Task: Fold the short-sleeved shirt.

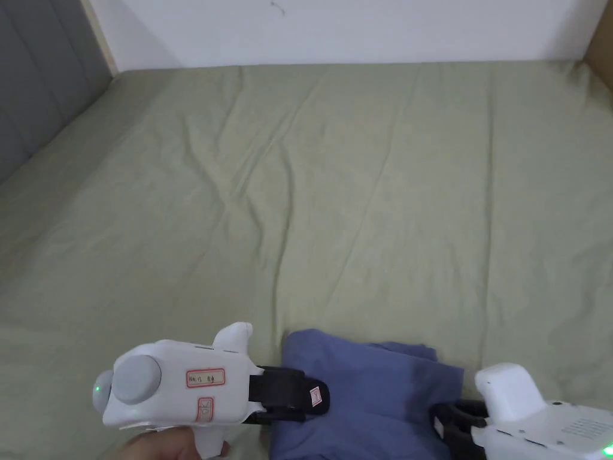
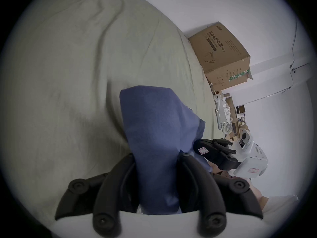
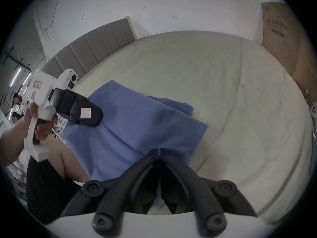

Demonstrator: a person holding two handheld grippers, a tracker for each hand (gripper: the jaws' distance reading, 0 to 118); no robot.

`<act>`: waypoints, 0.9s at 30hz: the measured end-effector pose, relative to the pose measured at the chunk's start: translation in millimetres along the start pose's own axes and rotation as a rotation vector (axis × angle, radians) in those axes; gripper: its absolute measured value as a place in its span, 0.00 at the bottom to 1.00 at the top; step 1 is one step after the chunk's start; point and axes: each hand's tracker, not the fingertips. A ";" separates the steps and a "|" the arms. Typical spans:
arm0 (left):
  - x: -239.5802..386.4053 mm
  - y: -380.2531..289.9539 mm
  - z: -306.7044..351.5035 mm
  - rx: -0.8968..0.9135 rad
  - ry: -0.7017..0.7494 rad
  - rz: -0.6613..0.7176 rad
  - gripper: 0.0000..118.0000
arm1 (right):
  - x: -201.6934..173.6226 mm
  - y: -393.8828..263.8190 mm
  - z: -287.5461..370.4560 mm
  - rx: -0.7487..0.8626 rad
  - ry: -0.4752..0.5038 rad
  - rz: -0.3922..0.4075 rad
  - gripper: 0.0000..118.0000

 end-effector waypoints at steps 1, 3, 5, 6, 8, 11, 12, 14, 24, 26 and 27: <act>0.9 3.4 11.0 -0.005 0.009 -0.020 0.26 | -3.3 -0.2 6.4 0.006 -0.001 0.019 0.02; -1.5 14.1 39.9 0.006 0.142 -0.101 0.26 | -6.9 -3.5 18.3 0.013 -0.023 0.056 0.02; -19.9 27.2 78.2 0.007 0.237 -0.118 0.25 | -8.4 -7.8 30.5 0.026 -0.016 0.064 0.02; -30.3 36.8 99.0 0.016 0.314 -0.116 0.25 | -8.2 -8.9 36.1 0.031 -0.008 0.058 0.02; -59.5 57.3 137.2 0.010 0.491 -0.137 0.25 | -8.9 -10.5 44.4 0.044 0.001 0.048 0.02; -92.7 82.7 175.3 -0.038 0.932 -0.299 0.25 | -10.3 -10.8 52.2 0.054 0.001 0.033 0.02; -107.5 89.3 182.5 -0.054 1.086 -0.340 0.25 | -11.0 -9.8 53.3 0.053 0.000 0.029 0.02; -140.8 102.6 195.8 -0.076 1.264 -0.350 0.25 | -12.6 -7.7 53.8 0.047 -0.016 0.027 0.02; -205.5 105.2 246.8 0.080 1.491 -0.173 0.75 | -13.6 11.2 63.4 0.046 -0.092 0.062 0.02; -185.5 99.3 256.5 0.218 1.435 -0.196 0.88 | -13.8 15.4 66.1 0.064 -0.096 0.054 0.02; -163.5 93.3 261.3 0.315 1.356 -0.205 0.88 | -13.7 17.7 68.1 0.074 -0.094 0.051 0.02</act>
